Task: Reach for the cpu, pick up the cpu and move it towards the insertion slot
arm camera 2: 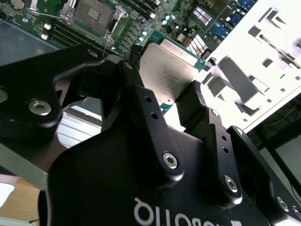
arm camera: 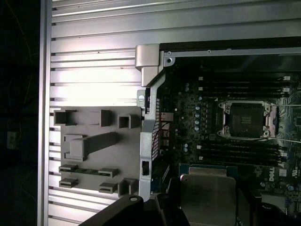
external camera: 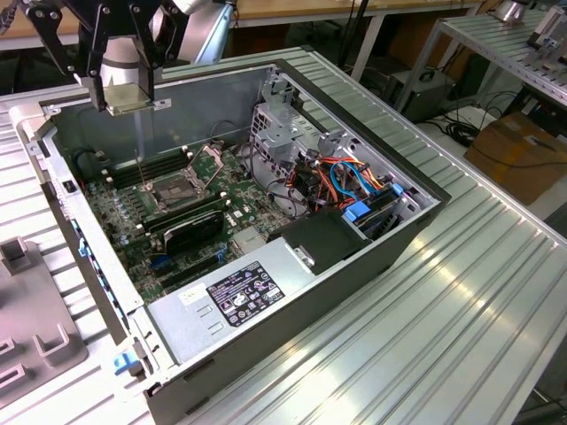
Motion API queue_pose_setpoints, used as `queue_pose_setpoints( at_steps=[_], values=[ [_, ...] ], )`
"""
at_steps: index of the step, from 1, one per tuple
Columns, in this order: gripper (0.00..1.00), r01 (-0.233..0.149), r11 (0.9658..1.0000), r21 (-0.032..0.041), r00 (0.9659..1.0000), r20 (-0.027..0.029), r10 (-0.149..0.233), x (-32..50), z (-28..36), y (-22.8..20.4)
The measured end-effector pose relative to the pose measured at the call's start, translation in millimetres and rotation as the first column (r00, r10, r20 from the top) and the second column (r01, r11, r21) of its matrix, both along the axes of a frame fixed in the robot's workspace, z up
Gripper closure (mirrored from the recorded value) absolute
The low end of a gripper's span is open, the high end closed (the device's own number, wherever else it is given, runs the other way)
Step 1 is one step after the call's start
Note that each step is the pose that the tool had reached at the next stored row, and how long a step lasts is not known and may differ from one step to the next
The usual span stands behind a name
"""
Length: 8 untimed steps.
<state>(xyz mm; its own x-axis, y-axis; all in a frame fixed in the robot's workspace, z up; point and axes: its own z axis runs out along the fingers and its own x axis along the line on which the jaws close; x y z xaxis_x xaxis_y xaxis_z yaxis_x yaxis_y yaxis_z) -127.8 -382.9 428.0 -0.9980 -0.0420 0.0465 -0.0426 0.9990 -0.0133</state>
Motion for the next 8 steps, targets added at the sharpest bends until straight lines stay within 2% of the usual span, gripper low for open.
queue_pose_setpoints(
  at_steps=[2, 8],
  values=[
    [0.45, 0.0, 1.0, -0.0001, 1.0, -0.0002, 0.0, 4.8, -0.3, 0.7],
    [0.45, 0.001, 1.0, 0.0, 1.0, -0.0002, -0.001, 10.8, -1.4, 2.8]
  ],
)
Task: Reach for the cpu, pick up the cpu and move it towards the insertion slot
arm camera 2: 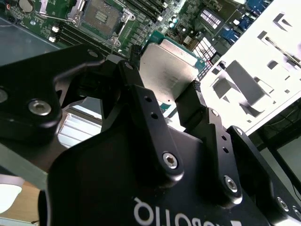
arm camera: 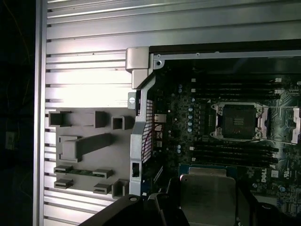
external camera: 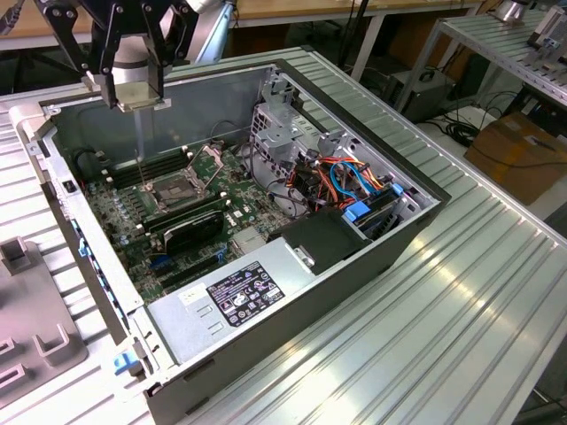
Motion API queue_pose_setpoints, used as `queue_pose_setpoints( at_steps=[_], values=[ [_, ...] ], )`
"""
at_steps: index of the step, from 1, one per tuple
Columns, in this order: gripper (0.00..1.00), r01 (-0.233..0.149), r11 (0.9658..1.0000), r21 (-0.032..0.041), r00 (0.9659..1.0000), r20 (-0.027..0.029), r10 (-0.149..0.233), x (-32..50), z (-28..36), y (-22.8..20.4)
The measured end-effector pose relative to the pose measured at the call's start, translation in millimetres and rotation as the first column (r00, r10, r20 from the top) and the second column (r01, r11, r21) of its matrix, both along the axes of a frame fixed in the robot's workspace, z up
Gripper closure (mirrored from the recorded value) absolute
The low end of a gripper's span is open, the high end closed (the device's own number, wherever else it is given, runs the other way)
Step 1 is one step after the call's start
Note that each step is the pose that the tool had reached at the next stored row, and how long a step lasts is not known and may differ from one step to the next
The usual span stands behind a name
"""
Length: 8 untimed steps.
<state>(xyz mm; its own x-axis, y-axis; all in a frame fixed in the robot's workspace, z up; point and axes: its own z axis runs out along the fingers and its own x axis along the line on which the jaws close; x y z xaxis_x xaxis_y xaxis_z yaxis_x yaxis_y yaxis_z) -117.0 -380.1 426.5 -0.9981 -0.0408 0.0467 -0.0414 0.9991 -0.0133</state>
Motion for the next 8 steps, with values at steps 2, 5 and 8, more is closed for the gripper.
queue_pose_setpoints(
  at_steps=[2, 5, 8],
  values=[
    [0.45, 0.0, 1.0, 0.0002, 1.0, 0.0001, 0.0, 0.4, -0.5, 0.2],
    [0.45, 0.001, 1.0, -0.0006, 1.0, 0.0018, -0.001, 1.5, -1.3, 1.0],
    [0.45, 0.001, 1.0, -0.0007, 1.0, 0.002, -0.001, 2.8, -1.6, 1.3]
  ],
)
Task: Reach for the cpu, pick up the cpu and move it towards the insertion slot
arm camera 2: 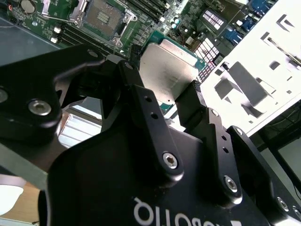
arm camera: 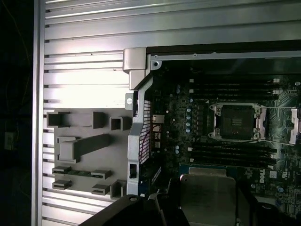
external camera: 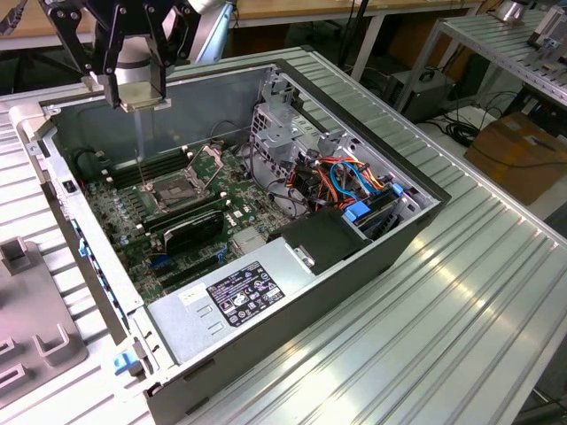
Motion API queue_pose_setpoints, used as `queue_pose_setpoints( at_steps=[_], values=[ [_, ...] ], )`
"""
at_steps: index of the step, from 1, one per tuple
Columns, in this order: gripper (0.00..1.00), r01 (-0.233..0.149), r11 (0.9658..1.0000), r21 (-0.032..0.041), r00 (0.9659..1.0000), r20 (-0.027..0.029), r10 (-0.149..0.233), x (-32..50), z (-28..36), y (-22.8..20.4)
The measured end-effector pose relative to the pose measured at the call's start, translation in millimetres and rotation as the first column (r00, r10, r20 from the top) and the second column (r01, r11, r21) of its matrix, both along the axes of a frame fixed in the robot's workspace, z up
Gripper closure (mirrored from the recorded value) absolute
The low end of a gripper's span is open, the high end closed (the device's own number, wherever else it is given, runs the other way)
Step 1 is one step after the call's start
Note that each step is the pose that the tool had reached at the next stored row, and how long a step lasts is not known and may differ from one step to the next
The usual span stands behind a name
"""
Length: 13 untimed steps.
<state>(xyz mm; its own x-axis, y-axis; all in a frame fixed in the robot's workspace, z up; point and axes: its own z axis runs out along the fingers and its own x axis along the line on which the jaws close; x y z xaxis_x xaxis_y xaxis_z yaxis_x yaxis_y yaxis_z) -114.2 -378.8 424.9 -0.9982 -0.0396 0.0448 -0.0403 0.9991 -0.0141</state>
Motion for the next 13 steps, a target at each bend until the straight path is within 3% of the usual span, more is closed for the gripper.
queue_pose_setpoints(
  at_steps=[13],
  values=[
    [0.45, 0.0, 1.0, 0.0005, 1.0, 0.0, 0.0, 0.9, -0.3, 0.8]
  ],
)
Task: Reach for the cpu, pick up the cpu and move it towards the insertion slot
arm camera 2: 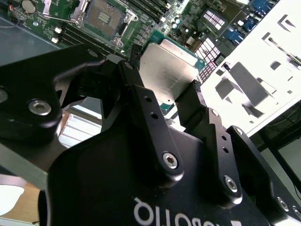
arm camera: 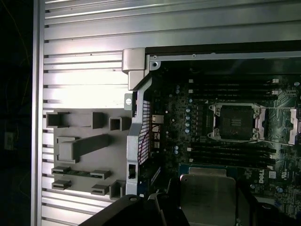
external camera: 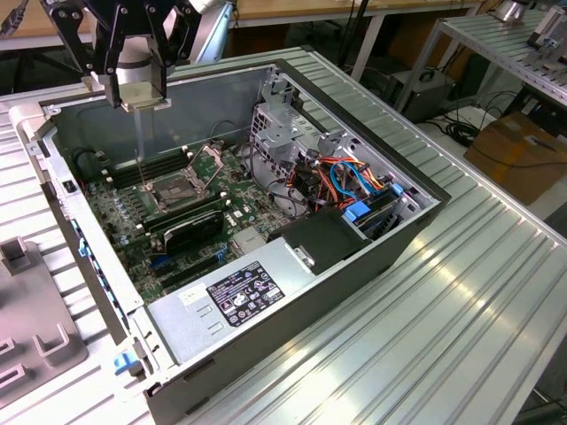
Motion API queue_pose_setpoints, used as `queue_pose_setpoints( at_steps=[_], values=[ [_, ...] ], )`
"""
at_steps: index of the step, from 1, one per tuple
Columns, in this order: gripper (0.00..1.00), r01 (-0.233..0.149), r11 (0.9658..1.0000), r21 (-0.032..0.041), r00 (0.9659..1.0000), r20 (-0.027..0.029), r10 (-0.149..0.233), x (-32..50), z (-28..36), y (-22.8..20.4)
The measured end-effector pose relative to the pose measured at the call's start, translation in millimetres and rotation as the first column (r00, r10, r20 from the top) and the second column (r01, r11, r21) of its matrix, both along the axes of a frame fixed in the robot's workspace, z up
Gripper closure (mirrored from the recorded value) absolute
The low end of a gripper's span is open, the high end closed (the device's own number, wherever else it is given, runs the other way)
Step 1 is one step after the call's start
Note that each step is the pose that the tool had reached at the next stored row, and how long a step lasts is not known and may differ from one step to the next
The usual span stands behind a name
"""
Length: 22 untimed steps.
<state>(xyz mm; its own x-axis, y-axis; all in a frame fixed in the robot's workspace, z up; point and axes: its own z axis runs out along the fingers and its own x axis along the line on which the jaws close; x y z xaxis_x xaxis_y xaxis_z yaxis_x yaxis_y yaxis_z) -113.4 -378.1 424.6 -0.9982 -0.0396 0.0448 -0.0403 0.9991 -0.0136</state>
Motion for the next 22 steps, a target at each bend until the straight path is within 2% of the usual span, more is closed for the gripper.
queue_pose_setpoints(
  at_steps=[8, 18, 22],
  values=[
    [0.45, 0.0, 1.0, -0.0003, 1.0, 0.0, 0.0, 1.2, -0.7, 5.4],
    [0.45, 0.0, 1.0, -0.0004, 1.0, 0.0, 0.0, 1.3, -1.0, 6.2],
    [0.45, 0.0, 1.0, -0.0004, 1.0, 0.0, 0.0, 3.8, -1.3, 6.9]
  ],
)
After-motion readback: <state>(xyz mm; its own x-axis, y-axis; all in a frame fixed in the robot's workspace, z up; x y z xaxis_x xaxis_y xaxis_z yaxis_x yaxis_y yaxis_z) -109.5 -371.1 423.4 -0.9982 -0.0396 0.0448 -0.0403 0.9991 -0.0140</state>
